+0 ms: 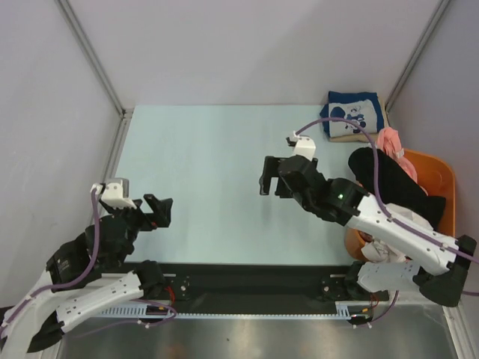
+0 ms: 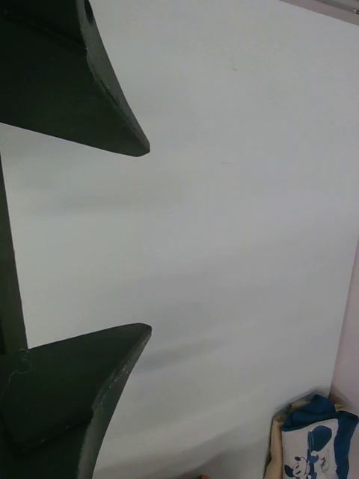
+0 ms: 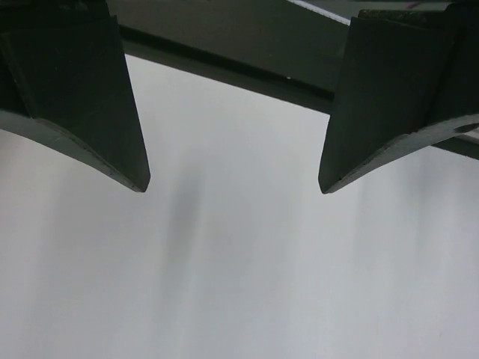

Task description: Fold and stack the t-shirts

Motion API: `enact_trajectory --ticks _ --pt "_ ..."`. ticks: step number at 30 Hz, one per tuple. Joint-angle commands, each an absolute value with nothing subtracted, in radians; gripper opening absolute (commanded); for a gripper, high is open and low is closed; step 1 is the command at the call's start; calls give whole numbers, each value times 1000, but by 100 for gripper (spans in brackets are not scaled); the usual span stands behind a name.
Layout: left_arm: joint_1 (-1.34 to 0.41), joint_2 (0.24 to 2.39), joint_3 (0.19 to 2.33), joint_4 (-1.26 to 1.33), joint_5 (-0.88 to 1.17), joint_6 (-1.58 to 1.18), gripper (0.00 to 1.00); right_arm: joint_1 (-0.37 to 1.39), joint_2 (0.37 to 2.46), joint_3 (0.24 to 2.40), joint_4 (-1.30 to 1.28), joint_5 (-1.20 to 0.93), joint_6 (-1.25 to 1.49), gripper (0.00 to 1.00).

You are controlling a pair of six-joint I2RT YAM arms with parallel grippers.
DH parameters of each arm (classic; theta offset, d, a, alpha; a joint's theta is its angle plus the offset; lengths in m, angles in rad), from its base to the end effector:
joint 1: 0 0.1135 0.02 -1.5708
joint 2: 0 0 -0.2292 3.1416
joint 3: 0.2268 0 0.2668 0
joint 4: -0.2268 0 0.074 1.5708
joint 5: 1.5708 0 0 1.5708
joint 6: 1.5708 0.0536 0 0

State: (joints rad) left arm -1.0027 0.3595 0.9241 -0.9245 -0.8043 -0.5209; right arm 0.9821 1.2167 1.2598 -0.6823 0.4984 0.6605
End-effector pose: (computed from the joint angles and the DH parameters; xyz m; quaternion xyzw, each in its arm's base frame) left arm 0.0847 -0.0610 0.3448 -0.0358 0.7879 -0.1286 0.6011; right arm 0.1850 0.2310 0.3274 -0.0293 0.8724 0.1685 0.4578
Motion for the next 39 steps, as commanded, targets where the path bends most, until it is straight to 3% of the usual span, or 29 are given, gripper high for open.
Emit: enact_trajectory --ticks 1,5,6,10,16,20,27,30,31,34,39 --pt "-999 344 910 -862 -790 -469 100 945 1122 1217 -713 615 675 100" --pt "-999 345 876 -792 -674 -425 100 616 991 1146 -724 389 681 100" --pt "-999 359 870 -785 -667 -442 100 481 965 1135 -729 361 675 100" --pt "-999 402 848 -782 -615 -503 100 240 862 1152 -810 357 627 100" --pt "-999 426 822 -779 -630 -514 100 -145 935 1125 -858 137 543 100" --pt "-999 423 818 -767 -614 -505 100 -230 998 1104 -789 25 503 97" --pt "-999 423 818 -770 -623 -506 100 -239 1124 1112 -715 63 494 93" --pt "-999 420 816 -770 -627 -506 100 -244 1167 1097 -670 43 483 82" --pt "-999 420 816 -772 -627 -506 100 -244 1173 1097 -654 38 482 71" --pt "-999 426 816 -770 -630 -506 100 -245 1192 1092 -624 32 462 51" --pt "-999 434 818 -770 -630 -505 100 -247 1232 1109 -615 14 433 36"
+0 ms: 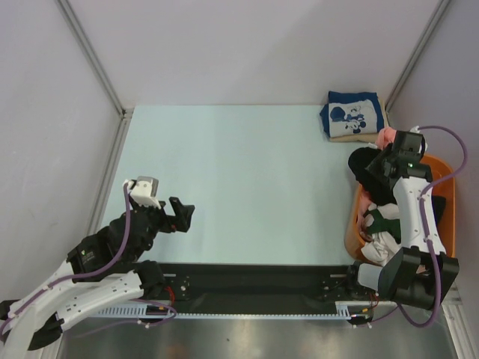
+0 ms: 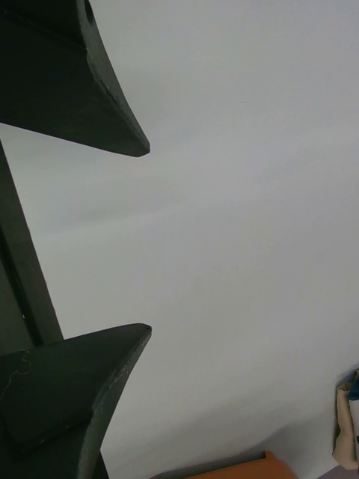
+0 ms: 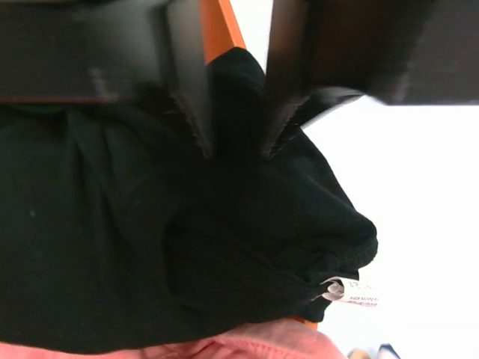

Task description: Fold and stack the t-shirts

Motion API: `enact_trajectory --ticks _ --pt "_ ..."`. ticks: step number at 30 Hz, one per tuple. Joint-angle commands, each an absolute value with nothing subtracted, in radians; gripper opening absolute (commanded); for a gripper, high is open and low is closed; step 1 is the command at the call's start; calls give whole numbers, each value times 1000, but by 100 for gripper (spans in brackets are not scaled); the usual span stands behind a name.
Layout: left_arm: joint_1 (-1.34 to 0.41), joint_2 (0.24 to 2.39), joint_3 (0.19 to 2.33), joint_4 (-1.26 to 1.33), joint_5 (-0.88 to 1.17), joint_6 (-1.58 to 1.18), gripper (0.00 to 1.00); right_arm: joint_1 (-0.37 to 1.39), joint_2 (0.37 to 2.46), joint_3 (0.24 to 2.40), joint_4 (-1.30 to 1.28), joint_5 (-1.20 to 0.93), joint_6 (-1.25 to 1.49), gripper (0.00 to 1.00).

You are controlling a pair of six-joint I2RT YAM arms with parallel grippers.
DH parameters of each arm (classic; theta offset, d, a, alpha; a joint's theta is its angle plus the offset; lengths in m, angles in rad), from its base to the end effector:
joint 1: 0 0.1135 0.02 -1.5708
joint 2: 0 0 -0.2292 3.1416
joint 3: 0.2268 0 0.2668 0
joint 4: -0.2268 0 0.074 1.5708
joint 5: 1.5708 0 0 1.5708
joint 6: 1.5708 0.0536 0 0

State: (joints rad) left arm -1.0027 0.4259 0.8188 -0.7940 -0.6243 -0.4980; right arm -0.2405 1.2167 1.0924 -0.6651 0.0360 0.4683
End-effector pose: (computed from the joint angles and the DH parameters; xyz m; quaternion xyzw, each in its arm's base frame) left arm 0.0999 -0.0983 0.3173 0.0340 0.8107 -0.1710 0.5589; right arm 0.2868 -0.0723 0.2652 0.3273 0.8647 0.0267 0.3802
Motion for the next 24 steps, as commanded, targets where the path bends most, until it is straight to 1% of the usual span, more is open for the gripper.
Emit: enact_trajectory --ticks 1,3,4,6,8,11,12,14,15,16,17,18,19,20,22,24 --pt "-999 434 818 -772 -629 -505 100 -250 1236 1112 -618 12 431 25" --pt "-999 433 819 -772 -632 -506 100 -252 1239 1124 -618 12 426 13" --pt "-999 431 818 -773 -634 -508 100 -252 1236 1130 -626 12 429 0" --pt "-999 426 818 -773 -635 -508 100 -252 1223 1161 -637 11 436 0" --pt "-999 425 818 -770 -635 -506 100 -239 1201 1195 -644 -46 449 0" --pt "-999 425 818 -770 -632 -508 100 -169 1193 1342 -658 -90 446 0" --pt "-999 428 818 -770 -634 -506 100 -81 1206 1464 -660 -97 442 0" --pt "-999 426 818 -770 -634 -506 100 42 1239 1613 -686 -78 408 0" --pt "-999 425 818 -770 -635 -508 100 157 1293 1714 -701 -78 387 0" --pt "-999 425 818 -772 -637 -508 100 231 1333 1900 -721 -87 368 0" --pt "-997 422 818 -772 -637 -508 100 292 1368 2016 -732 -106 317 0" --pt "-997 422 818 -772 -638 -508 100 422 1405 2117 -748 -148 289 0" --pt "-997 420 818 -772 -638 -509 100 478 1486 2319 -758 -164 263 0" --pt "-997 419 818 -773 -643 -511 100 521 1518 2400 -764 -175 224 0" --pt "-996 417 818 -775 -643 -512 100 584 1554 2476 -709 -180 227 0" --pt "-996 417 819 -778 -649 -514 100 571 1530 2403 -611 -122 244 0"
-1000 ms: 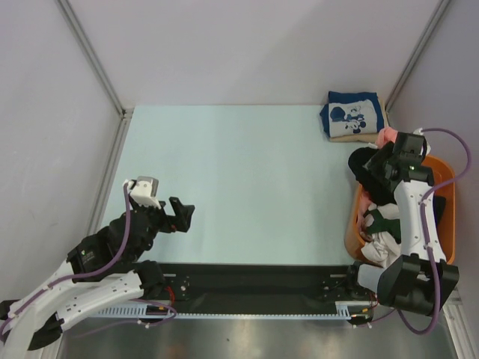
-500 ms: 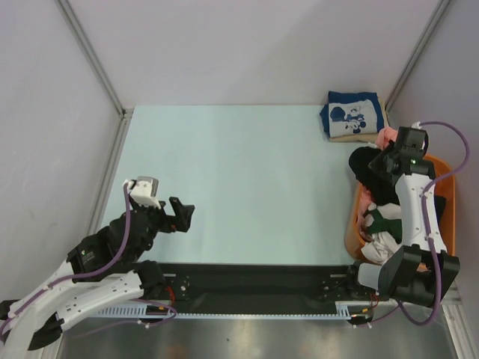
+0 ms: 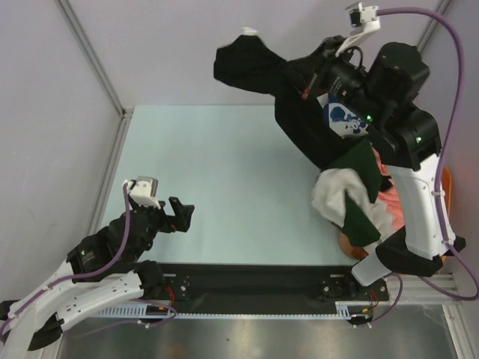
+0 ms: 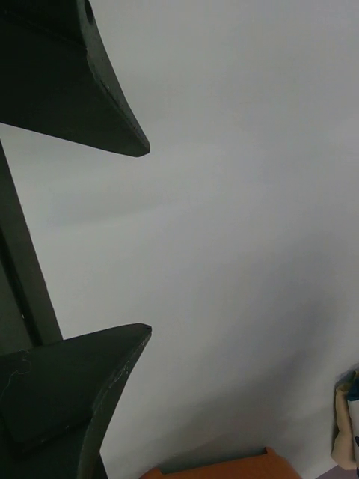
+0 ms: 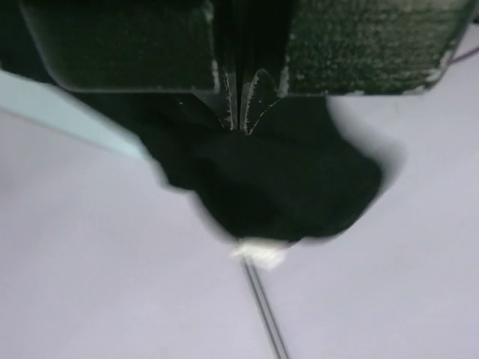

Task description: Fold and stack the t-shirts

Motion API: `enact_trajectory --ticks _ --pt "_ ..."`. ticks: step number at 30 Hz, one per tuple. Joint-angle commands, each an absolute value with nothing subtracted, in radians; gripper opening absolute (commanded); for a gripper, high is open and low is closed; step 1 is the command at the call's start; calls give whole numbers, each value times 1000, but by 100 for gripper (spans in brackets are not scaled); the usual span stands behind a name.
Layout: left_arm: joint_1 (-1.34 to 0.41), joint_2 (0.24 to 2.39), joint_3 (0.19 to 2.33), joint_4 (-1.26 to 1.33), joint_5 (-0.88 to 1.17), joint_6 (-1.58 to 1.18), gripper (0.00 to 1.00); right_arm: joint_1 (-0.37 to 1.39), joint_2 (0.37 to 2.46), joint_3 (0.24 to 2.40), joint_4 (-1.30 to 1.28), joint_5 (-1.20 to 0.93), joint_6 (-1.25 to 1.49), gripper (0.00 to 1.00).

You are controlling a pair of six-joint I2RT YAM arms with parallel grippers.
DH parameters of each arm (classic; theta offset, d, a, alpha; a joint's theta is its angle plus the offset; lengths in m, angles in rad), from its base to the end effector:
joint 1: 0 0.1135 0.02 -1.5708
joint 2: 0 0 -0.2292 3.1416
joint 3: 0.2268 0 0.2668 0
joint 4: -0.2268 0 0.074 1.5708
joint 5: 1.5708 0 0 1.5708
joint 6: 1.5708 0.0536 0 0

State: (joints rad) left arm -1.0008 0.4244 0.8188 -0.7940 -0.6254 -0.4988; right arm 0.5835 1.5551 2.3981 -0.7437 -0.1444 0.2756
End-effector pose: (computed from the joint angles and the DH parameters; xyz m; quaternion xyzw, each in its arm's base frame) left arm 0.1000 -0.0978 0.3175 0.0323 0.8103 -0.1708 0.5596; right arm 0.2219 0.1557 0.5893 -0.1555 0.6533 0.3519 0.6521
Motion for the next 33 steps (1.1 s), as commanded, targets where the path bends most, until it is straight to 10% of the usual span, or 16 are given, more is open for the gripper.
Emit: enact_trajectory --ticks 1,7,8,9,10,24,33 --pt "-996 416 819 -779 -650 -517 100 558 1510 2346 -579 -83 250 0" --pt "-996 405 819 -784 -663 -523 100 414 1347 1763 -473 97 431 1" --pt "-996 403 819 -784 -664 -525 100 375 1335 1694 -472 72 440 29" --pt "-996 406 818 -785 -664 -523 100 368 1336 1584 -497 -16 439 78" --pt "-994 407 818 -785 -666 -525 100 370 1350 1557 -538 -23 425 99" --pt "-976 451 819 -782 -652 -523 100 678 1215 1115 -961 463 752 100" --pt "-953 451 818 -770 -637 -512 100 853 1190 763 -932 388 1040 100"
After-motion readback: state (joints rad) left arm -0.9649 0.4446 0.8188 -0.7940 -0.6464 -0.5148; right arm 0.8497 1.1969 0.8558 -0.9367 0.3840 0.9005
